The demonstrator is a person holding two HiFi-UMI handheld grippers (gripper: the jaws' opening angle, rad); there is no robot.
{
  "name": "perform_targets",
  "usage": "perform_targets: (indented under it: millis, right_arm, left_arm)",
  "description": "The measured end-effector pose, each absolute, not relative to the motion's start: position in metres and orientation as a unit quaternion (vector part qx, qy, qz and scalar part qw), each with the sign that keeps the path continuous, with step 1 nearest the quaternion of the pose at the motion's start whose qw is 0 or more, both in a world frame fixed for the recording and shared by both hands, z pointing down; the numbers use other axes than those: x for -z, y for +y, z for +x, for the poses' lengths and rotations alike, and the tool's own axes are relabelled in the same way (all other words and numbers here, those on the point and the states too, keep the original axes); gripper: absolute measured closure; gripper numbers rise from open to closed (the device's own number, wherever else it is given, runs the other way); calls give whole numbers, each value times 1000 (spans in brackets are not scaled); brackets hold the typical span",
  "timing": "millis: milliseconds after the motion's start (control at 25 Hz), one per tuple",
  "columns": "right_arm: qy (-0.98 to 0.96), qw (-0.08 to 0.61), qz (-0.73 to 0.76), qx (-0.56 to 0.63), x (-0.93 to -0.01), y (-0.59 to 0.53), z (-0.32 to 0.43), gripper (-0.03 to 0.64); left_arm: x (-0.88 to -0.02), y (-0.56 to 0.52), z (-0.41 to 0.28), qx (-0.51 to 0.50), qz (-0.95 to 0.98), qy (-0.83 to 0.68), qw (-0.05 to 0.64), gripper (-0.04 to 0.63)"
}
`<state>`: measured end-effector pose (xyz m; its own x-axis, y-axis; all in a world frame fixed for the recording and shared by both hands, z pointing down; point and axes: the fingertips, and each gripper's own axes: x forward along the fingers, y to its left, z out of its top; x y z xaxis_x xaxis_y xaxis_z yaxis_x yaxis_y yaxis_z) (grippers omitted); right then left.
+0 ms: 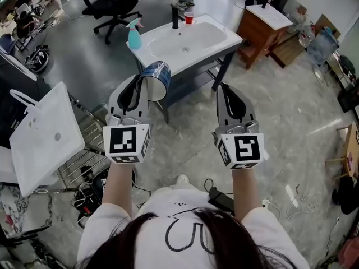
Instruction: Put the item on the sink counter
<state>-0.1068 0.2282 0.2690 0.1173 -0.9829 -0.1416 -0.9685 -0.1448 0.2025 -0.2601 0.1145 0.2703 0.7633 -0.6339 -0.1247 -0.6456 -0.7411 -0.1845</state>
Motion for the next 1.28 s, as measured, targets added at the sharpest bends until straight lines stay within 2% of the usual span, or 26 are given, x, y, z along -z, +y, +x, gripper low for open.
perform_targets:
  millis: [680, 1280]
  right_arm:
    - [-649, 21, 748, 137, -270, 136, -31, 588]
    - [-658, 47, 745, 94, -294, -64, 55, 588]
  left_arm:
    - [-287, 1, -183, -10, -932, 358, 62, 554]
    - [-306, -197, -94, 5, -934, 356, 37, 554]
